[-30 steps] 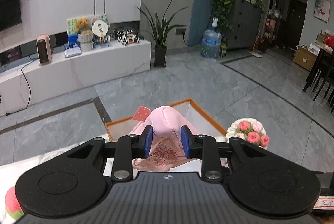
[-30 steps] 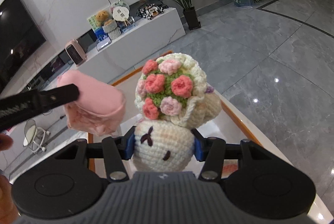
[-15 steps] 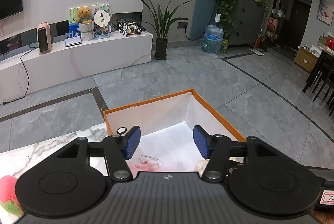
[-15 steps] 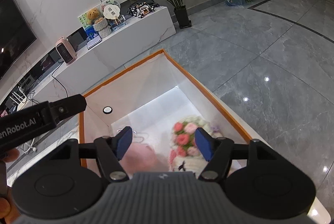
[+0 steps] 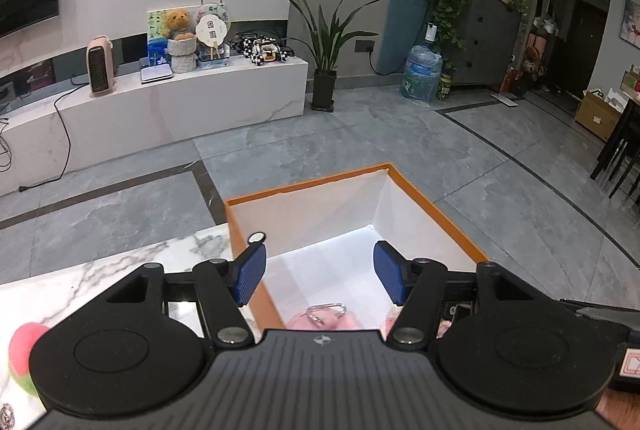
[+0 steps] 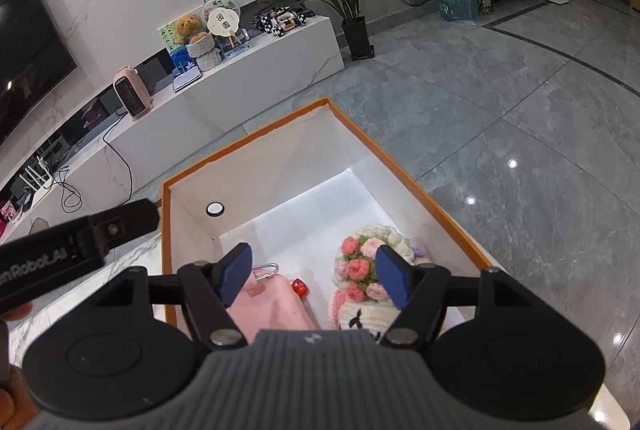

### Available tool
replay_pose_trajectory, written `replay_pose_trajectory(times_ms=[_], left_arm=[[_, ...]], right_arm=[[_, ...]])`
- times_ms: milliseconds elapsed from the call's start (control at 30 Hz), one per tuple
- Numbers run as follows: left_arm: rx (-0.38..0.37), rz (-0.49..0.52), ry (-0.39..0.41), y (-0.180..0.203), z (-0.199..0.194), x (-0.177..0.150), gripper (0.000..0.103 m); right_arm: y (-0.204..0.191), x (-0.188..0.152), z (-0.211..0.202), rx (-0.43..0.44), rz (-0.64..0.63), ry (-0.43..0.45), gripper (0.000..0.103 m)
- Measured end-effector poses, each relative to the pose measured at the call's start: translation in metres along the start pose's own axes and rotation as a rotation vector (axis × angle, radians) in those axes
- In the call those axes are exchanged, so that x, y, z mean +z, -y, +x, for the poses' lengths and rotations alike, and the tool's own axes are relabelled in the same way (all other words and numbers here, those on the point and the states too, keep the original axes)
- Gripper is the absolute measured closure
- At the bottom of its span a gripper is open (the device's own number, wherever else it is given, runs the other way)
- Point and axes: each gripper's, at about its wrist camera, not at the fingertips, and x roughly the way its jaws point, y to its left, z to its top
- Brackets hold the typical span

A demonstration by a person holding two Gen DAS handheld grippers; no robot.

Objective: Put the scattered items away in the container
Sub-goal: 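Open both grippers to drop the backpack and bunny into the orange box, then withdraw both tools from the box back over the table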

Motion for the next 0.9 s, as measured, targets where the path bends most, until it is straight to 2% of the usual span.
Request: replay_pose_trajectory(times_ms=[533, 900], left_arm=[[0.033, -0.025, 0.025, -0.029, -0.036, -0.008, 0.033], [0.110, -0.114, 0.011, -0.089, -0.075, -0.048, 0.033]], right_arm=[[-0.032, -0.008, -0.008, 0.015, -0.068, 0.023, 0.031], [-0.070, -0.024, -0.020, 0.066, -0.179, 0.048, 0.030]])
